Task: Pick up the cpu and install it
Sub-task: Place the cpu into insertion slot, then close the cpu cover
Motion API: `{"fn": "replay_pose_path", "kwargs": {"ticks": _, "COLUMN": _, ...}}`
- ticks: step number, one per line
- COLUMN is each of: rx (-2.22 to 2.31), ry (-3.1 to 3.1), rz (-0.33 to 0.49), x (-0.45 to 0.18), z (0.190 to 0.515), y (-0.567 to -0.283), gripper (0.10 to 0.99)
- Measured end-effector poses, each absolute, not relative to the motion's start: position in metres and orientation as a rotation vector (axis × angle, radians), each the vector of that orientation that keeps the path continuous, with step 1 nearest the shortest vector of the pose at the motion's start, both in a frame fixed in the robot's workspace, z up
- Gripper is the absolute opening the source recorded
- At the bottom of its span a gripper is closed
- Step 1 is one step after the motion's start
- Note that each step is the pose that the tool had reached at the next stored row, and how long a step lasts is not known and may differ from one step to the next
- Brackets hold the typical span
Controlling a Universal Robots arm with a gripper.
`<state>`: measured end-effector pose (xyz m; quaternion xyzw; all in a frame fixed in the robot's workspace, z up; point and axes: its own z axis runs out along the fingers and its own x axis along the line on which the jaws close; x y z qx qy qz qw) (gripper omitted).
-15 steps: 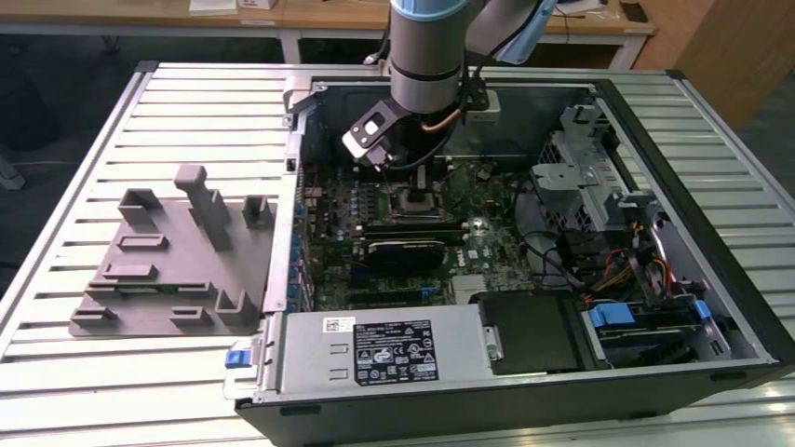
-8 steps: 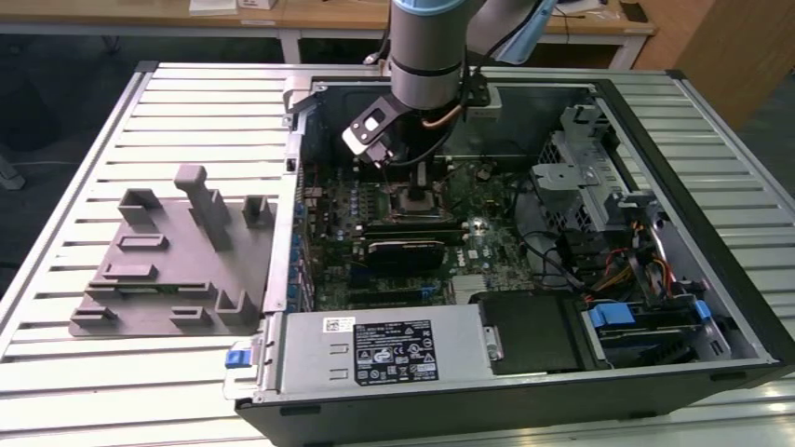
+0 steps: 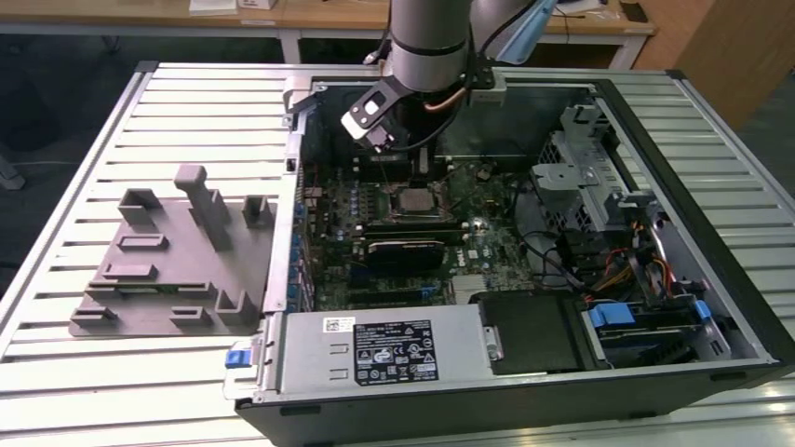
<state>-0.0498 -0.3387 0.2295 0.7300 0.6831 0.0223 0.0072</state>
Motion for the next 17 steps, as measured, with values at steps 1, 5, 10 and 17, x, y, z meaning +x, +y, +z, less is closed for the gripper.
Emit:
{"fn": "replay_pose_path", "kwargs": {"ticks": 1, "rx": 2.282, "ry": 2.136, "rz": 0.070, "x": -0.050, "z": 0.232, "y": -0.339, "gripper": 0.106}}
{"fn": "replay_pose_path", "kwargs": {"ticks": 5, "rx": 2.282, "ry": 2.135, "rz": 0.072, "x": -0.050, "z": 0.242, "y": -0.339, "gripper": 0.106}}
{"fn": "replay_pose_path", "kwargs": {"ticks": 10, "rx": 2.281, "ry": 2.135, "rz": 0.074, "x": -0.050, "z": 0.247, "y": -0.339, "gripper": 0.106}}
{"fn": "replay_pose_path", "kwargs": {"ticks": 17, "rx": 2.281, "ry": 2.134, "rz": 0.073, "x": -0.050, "z": 0.247, "y": -0.339, "gripper": 0.106}}
